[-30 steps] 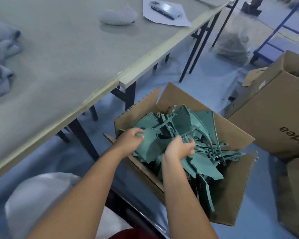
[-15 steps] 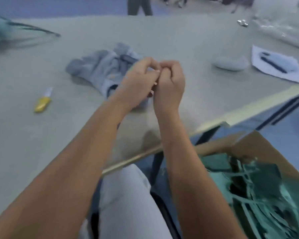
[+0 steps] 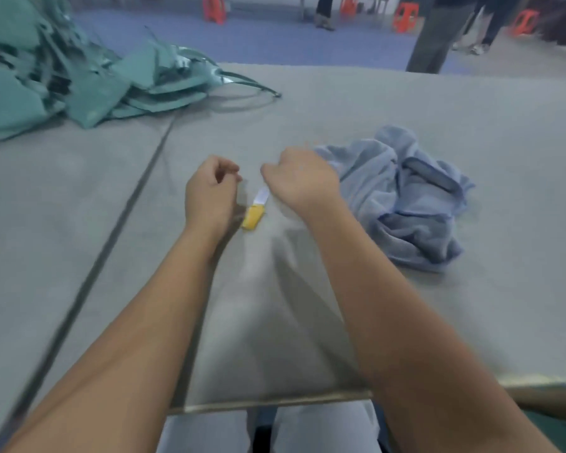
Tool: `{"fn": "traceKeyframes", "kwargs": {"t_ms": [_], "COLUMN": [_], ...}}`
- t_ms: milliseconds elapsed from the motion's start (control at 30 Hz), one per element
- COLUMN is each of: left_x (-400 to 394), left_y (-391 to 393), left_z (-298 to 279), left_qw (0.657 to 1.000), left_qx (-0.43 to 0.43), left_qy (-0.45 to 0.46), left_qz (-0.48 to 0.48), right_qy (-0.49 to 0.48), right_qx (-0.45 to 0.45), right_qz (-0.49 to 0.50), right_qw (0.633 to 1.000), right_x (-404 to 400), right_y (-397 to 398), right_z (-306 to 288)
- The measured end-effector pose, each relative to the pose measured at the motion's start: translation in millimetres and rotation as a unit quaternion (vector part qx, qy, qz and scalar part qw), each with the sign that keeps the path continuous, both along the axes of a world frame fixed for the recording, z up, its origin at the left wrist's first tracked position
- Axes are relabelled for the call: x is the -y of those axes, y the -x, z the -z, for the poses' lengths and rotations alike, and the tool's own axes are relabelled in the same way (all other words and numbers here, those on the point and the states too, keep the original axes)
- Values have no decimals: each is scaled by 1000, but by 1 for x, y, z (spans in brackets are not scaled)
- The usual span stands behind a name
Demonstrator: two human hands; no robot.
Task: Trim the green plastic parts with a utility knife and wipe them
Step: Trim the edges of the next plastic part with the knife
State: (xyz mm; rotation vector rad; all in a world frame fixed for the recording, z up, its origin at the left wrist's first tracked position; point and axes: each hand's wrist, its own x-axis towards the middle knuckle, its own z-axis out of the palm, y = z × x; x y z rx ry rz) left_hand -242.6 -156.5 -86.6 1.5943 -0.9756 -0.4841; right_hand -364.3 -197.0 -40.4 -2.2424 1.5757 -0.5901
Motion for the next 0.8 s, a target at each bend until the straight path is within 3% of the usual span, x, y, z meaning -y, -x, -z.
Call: {"fn": "traceKeyframes", "kwargs": {"t_ms": [133,233,500,633,733,800], "left_x": [4,7,11,3,-6,-16], "left_y": [-15,-11,-12,-10,-20,-41], "left_z": [10,14,17,11,-2,-15], "left_qw": [989,991,993,995,996,993], "left_qx": [-131,-127,-113,-68,-22,32], "left_qy": [38,24,27,66,70,73], "left_qz": [-53,-33,-36,-42,-50,-89], "right_qy": [15,10,46,98,54,40], "right_qx": [-171,-164,-47,124,266,305], "right_qz": [-37,-24,10,14,4,-18], "right_qw": [984,986,998,987,963,951], "right_x": [-6,-3,-10,-22,-35,-42], "right_y": [-31,-39,-34,-49,-73,-92], "right_z": [21,19,42,42,33,26]}}
